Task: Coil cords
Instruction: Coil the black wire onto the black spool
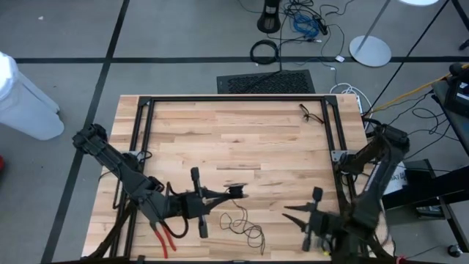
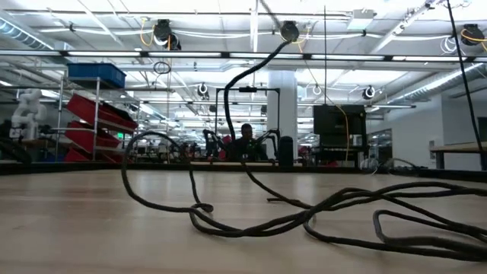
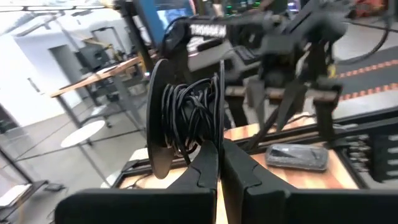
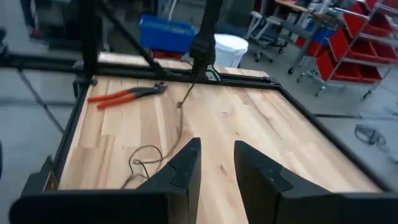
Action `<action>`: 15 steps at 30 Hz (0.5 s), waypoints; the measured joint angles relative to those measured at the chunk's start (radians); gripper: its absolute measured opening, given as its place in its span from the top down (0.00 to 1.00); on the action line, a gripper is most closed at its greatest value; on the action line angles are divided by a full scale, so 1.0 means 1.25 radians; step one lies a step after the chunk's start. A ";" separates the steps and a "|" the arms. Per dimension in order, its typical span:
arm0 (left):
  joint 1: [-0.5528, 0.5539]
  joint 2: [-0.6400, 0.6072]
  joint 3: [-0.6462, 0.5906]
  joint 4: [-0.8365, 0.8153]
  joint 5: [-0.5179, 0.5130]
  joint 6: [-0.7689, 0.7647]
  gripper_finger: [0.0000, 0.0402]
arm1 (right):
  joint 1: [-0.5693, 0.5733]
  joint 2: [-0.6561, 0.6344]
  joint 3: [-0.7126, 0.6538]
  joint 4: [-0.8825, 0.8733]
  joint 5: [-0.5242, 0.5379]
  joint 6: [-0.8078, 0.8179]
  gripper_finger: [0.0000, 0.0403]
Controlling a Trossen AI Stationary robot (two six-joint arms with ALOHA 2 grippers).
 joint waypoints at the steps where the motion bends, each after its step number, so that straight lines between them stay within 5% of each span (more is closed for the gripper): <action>1: -0.001 0.000 0.000 -0.002 0.012 0.000 0.99 | -0.008 0.000 -0.040 0.069 0.006 -0.006 0.79; 9: -0.005 0.001 0.000 -0.060 0.085 -0.039 1.00 | -0.102 0.039 -0.260 0.627 -0.091 -0.234 0.78; 15: -0.005 0.001 0.000 -0.066 0.085 -0.041 1.00 | -0.179 0.110 -0.269 0.826 -0.186 -0.345 0.68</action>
